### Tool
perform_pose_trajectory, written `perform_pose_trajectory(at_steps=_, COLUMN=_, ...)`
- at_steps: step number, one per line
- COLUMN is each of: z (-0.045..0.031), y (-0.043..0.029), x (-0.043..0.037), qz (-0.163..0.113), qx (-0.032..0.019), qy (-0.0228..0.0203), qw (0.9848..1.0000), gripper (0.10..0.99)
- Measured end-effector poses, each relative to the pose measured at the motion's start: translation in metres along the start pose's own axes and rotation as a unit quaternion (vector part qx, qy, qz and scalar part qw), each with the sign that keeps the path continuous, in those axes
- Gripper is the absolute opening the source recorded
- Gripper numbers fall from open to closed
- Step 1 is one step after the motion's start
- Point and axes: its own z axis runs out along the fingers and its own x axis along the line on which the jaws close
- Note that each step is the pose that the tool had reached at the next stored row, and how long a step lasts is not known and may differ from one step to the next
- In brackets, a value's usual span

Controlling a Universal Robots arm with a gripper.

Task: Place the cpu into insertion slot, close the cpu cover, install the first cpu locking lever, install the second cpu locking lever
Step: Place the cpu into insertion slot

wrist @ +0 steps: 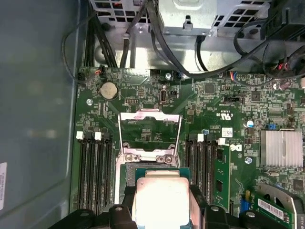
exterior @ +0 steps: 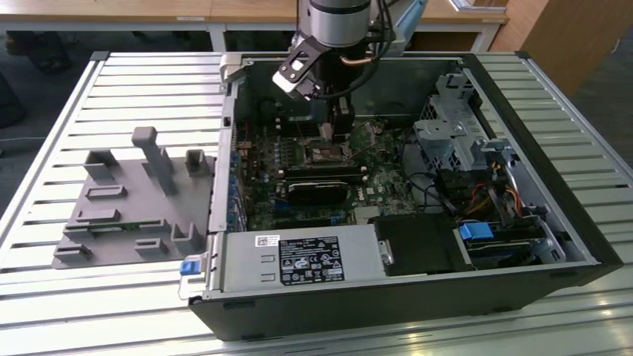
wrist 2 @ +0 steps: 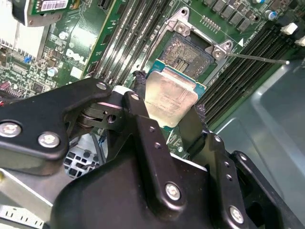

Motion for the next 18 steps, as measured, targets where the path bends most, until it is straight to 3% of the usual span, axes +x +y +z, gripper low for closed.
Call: perform_pose_trajectory(at_steps=18, z=0.012, y=-0.0044, x=0.0018, qz=0.0, qx=0.0, qy=0.0, qw=1.0, gripper=0.525)
